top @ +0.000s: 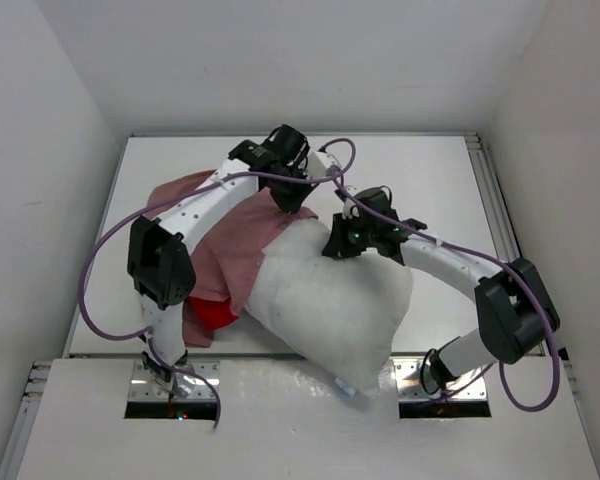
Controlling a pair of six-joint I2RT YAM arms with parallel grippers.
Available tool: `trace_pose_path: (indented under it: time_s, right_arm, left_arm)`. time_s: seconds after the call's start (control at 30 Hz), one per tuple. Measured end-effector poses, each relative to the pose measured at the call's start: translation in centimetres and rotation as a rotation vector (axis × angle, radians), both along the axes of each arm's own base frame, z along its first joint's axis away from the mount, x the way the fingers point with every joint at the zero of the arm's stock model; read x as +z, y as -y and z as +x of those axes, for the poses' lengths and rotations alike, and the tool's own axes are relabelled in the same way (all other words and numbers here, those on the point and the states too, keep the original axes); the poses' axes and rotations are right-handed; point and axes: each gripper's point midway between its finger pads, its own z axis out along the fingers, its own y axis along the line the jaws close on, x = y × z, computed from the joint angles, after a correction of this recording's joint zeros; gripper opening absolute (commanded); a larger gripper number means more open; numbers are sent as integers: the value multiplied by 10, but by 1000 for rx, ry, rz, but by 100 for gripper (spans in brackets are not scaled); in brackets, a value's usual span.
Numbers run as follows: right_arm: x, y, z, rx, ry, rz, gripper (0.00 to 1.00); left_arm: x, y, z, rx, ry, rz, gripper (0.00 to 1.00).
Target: Put the pillow into the pillowcase
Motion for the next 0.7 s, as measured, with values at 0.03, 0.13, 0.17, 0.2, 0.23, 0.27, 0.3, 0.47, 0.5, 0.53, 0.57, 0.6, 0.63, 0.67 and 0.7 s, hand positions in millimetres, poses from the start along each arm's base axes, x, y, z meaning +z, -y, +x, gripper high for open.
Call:
trace_pose_path:
  time_s: [0.03,0.13,0.17,0.2,0.23,0.27,0.3,0.47,0.5,0.53,0.57,0.6,0.63,0.67,0.7]
  right_arm:
    - [6,-9,-3,28,9,10,0]
    - [24,-32,-8,90,51,46,0]
    - [31,-39,-11,101,73,66,0]
    - [38,-43,-12,103,105,89,0]
    - [48,-47,-14,96,154,116,0]
    - [58,-48,-17,81,206,139,0]
    - [69,-47,-19,63,254,158,0]
    - [130,-33,3,-155,497,268,0]
    - [138,-30,8,-199,525,286,0]
    - [145,-26,15,-252,553,299,0]
    - [150,-19,22,-320,580,306,0]
    - [153,-14,26,-374,596,311,0]
    - [154,-8,29,-432,610,312,0]
    - [153,-3,30,-479,617,310,0]
    - [150,4,32,-541,621,307,0]
  left_arm:
    - [4,2,-1,-8,1,-13,0]
    - [26,13,-2,-38,30,-67,0]
    - [37,17,-3,-52,50,-89,0]
    - [50,22,-6,-69,72,-111,0]
    - [62,27,-11,-91,94,-131,0]
    - [73,32,-19,-120,115,-149,0]
    - [85,37,-29,-153,135,-167,0]
    - [139,69,-86,-356,161,-300,0]
    - [148,73,-91,-390,164,-328,0]
    - [156,76,-96,-419,165,-352,0]
    - [163,78,-101,-451,169,-373,0]
    - [168,79,-104,-475,175,-386,0]
    - [170,80,-106,-496,179,-394,0]
    - [170,80,-108,-509,177,-397,0]
    - [166,81,-109,-520,173,-396,1]
